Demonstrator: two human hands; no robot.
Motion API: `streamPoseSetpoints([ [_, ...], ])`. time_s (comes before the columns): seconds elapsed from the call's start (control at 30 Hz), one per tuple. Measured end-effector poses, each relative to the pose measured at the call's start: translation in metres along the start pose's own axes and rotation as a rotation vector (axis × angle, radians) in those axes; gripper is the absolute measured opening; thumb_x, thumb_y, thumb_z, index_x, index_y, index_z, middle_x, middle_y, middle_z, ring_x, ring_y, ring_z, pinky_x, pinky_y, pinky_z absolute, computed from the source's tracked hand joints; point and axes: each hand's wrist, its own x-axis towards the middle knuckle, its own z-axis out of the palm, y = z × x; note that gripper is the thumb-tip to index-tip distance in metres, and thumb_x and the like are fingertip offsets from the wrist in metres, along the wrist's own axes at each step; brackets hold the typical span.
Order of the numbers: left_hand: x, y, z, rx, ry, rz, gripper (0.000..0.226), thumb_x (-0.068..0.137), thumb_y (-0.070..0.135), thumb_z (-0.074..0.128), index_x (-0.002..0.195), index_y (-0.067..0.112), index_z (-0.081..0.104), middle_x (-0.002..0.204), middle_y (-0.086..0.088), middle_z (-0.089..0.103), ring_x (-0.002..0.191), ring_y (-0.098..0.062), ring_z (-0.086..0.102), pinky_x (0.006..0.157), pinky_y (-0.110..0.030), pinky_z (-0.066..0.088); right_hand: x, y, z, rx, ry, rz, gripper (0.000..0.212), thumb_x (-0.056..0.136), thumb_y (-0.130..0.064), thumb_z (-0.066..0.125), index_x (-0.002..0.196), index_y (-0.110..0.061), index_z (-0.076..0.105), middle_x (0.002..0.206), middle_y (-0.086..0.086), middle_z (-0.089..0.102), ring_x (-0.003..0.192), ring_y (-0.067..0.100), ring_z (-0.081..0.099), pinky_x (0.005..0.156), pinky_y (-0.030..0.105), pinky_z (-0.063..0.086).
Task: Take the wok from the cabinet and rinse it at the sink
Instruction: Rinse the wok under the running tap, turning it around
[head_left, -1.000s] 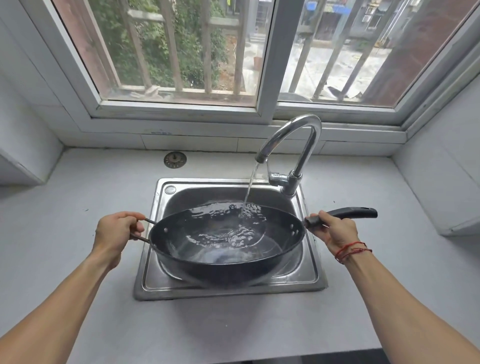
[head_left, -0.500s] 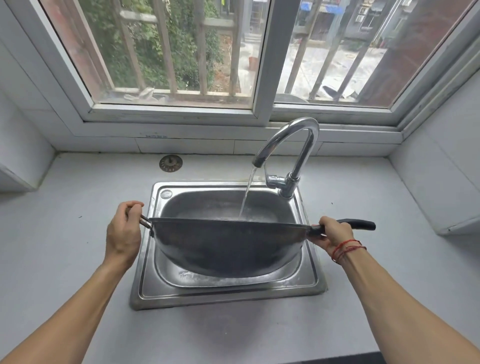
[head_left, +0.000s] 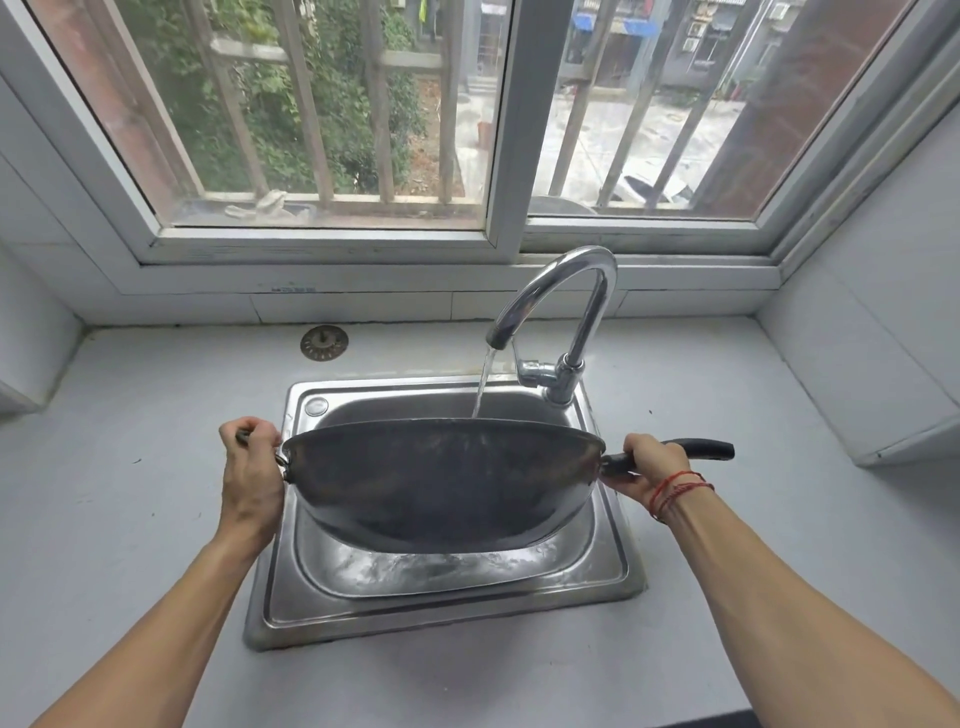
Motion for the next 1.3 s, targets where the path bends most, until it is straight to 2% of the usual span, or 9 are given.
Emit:
streamPoseSetpoints([
  [0.07, -0.001, -0.002, -0.001, -0.008, 0.006, -0.011, 0.043, 0.081, 0.041, 0.034, 0.108, 0.008, 0.039, 0.087, 0.007, 0.040, 0.075, -0.011, 0.044, 0.076, -0.035, 0.035, 0.001, -0.001, 0.002, -0.002, 0.000, -0.008, 0.013, 0.088, 0.010, 0.039, 0.083, -0.002, 0.040, 0.077, 0.018, 0.049, 0.064, 0.031, 0.055, 0.081, 0.058, 0.054],
  [0.2, -0.004, -0.013, -0.003, 0.049, 0.005, -0.058, 0.046, 0.081, 0.044, 0.031, 0.109, 0.008, 0.037, 0.087, 0.007, 0.038, 0.077, -0.017, 0.043, 0.081, -0.037, 0.033, 0.004, -0.002, 0.004, -0.013, -0.016, -0.019, 0.008, 0.089, 0.006, 0.046, 0.089, -0.002, 0.045, 0.079, 0.016, 0.051, 0.064, 0.029, 0.057, 0.052, 0.044, 0.059],
  [0.27, -0.003, -0.019, -0.006, 0.088, 0.002, -0.087, 0.049, 0.080, 0.046, 0.030, 0.108, 0.006, 0.038, 0.086, 0.006, 0.038, 0.077, -0.019, 0.044, 0.081, -0.040, 0.034, 0.007, 0.000, 0.003, -0.011, -0.033, -0.020, 0.011, 0.089, 0.005, 0.049, 0.098, -0.002, 0.046, 0.083, 0.018, 0.051, 0.067, 0.031, 0.058, 0.045, 0.041, 0.057],
  [0.37, 0.000, -0.026, -0.009, 0.123, -0.002, -0.130, 0.050, 0.079, 0.047, 0.029, 0.105, 0.005, 0.039, 0.087, 0.006, 0.036, 0.077, -0.023, 0.044, 0.082, -0.042, 0.036, 0.012, 0.005, 0.002, -0.009, -0.050, -0.002, 0.015, 0.090, 0.004, 0.053, 0.102, -0.002, 0.046, 0.086, 0.020, 0.053, 0.069, 0.031, 0.059, 0.046, 0.040, 0.057],
  [0.47, 0.004, -0.031, -0.010, 0.162, -0.006, -0.161, 0.053, 0.078, 0.048, 0.029, 0.105, 0.004, 0.041, 0.087, 0.006, 0.037, 0.077, -0.023, 0.045, 0.083, -0.043, 0.037, 0.019, 0.013, 0.001, 0.024, -0.065, 0.019, 0.010, 0.090, 0.002, 0.055, 0.097, -0.002, 0.050, 0.078, 0.018, 0.058, 0.070, 0.028, 0.061, 0.051, 0.040, 0.058],
  [0.63, 0.008, -0.034, -0.009, 0.220, -0.008, -0.222, 0.059, 0.077, 0.050, 0.029, 0.106, 0.001, 0.042, 0.087, 0.004, 0.040, 0.087, -0.031, 0.049, 0.086, -0.046, 0.039, 0.026, 0.022, 0.005, 0.060, -0.108, 0.029, 0.006, 0.089, 0.004, 0.052, 0.094, 0.000, 0.053, 0.073, 0.017, 0.061, 0.071, 0.030, 0.065, 0.073, 0.048, 0.059],
  [0.8, 0.014, -0.035, -0.006, 0.264, -0.018, -0.278, 0.068, 0.077, 0.053, 0.028, 0.116, -0.001, 0.043, 0.091, 0.004, 0.042, 0.094, -0.035, 0.052, 0.093, -0.053, 0.043, 0.031, 0.024, 0.010, 0.076, -0.128, 0.038, 0.008, 0.089, 0.010, 0.052, 0.093, 0.003, 0.054, 0.076, 0.020, 0.061, 0.073, 0.031, 0.065, 0.057, 0.042, 0.060],
  [1.1, 0.024, -0.032, 0.002, 0.330, 0.006, -0.393, 0.070, 0.074, 0.056, 0.027, 0.122, 0.007, 0.041, 0.096, -0.011, 0.048, 0.102, -0.040, 0.053, 0.098, -0.058, 0.045, 0.049, 0.026, 0.023, 0.058, -0.095, 0.040, 0.007, 0.089, 0.009, 0.058, 0.086, 0.003, 0.054, 0.074, 0.019, 0.062, 0.071, 0.031, 0.066, 0.057, 0.042, 0.061],
  [1.3, 0.039, -0.043, 0.003, 0.344, 0.025, -0.459, 0.072, 0.068, 0.061, 0.029, 0.119, 0.011, 0.040, 0.109, -0.024, 0.057, 0.109, -0.046, 0.057, 0.098, -0.062, 0.047, 0.056, 0.023, 0.029, 0.073, -0.086, 0.044, 0.009, 0.087, 0.008, 0.062, 0.086, 0.002, 0.054, 0.073, 0.019, 0.063, 0.069, 0.030, 0.067, 0.058, 0.041, 0.059],
])
